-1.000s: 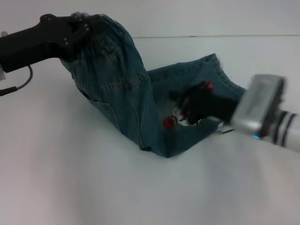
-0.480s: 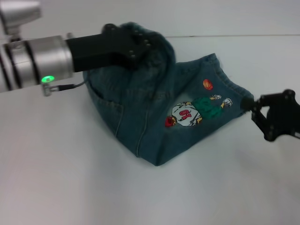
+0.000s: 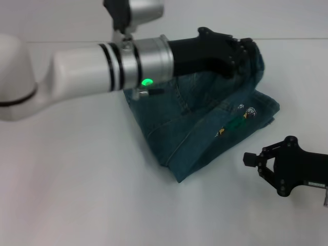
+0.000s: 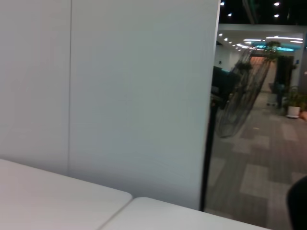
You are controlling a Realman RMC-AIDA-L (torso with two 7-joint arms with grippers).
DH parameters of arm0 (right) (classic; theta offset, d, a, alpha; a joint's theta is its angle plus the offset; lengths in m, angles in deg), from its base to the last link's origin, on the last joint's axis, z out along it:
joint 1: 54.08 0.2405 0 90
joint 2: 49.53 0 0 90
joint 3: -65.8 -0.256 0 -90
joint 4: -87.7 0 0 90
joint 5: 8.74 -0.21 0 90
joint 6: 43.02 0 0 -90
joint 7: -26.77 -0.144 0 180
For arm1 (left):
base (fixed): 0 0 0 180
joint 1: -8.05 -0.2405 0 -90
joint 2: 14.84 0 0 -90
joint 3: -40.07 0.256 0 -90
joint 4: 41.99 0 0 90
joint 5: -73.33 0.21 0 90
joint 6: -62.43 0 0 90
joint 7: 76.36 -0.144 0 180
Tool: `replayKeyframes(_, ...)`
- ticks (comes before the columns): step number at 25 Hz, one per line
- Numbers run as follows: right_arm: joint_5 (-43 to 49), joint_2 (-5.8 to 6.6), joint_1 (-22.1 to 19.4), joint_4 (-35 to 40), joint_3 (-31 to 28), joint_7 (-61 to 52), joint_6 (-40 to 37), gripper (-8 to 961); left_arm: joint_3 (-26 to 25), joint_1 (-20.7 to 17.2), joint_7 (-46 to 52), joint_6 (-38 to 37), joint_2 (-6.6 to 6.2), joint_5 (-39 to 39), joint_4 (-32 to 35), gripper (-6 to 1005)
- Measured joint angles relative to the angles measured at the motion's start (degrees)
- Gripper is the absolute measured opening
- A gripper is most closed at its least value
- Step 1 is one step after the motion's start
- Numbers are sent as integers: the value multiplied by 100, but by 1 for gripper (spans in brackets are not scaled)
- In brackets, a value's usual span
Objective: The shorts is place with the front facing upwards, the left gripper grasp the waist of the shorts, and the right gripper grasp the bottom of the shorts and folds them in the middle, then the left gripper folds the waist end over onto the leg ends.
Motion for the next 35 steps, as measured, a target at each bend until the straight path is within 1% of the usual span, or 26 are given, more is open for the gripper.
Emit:
replayKeyframes(1,41,-6,35,-23,9,0,3,-1,339,49,-297,286,1,-465,-167,18)
replayKeyframes(3,101,-14,87,-41,34,0,4,-1,842,76,-844,626,1,-1278,-378,18)
replayKeyframes(5,123,-16,108,-45,63,-4,-8,-1,1145,83,-1157,763,0,-1731,-480,18)
replayKeyframes(6,125,-17,112,-46,71,-13,-15,-1,1260,83,-1234,787,0,-1864,-507,18)
replayKeyframes(8,126,-19,123,-58,87,-36,-27,-2,1329,49,-1239,782,-1,-1882,-526,19)
replayKeyframes(12,130,-20,149,-91,192,-49,-46,-2,1362,-72,-1227,638,-1,-1806,-581,19)
replayKeyframes(15,132,-21,185,-88,286,-108,-63,-2,1329,-159,-1262,464,-8,-1765,-666,199)
replayKeyframes(17,133,-20,199,-65,314,-176,-115,-2,1238,-272,-1375,237,-25,-1719,-672,273)
replayKeyframes(20,133,3,191,-37,278,-222,-277,-2,675,-608,-1591,-512,-31,-1422,-602,384)
replayKeyframes(22,133,26,157,7,259,-226,-415,-2,46,-895,-1693,-1236,-30,-1005,-553,469)
replayKeyframes(23,133,38,132,48,257,-228,-497,-1,-153,-974,-1724,-1448,-29,-867,-545,517)
replayKeyframes(24,133,43,100,95,252,-231,-575,-1,-585,-1140,-1781,-1860,-34,-584,-533,566)
replayKeyframes(26,128,47,35,199,218,-257,-663,-1,-1141,-1382,-1874,-2442,-60,-160,-530,662)
replayKeyframes(30,127,18,-81,383,158,-325,-752,0,-1935,-1948,-2127,-3383,-125,498,-444,734)
replayKeyframes(35,135,0,-152,417,186,-360,-861,45,-3042,-2457,-2402,-4264,-111,1600,-388,824)
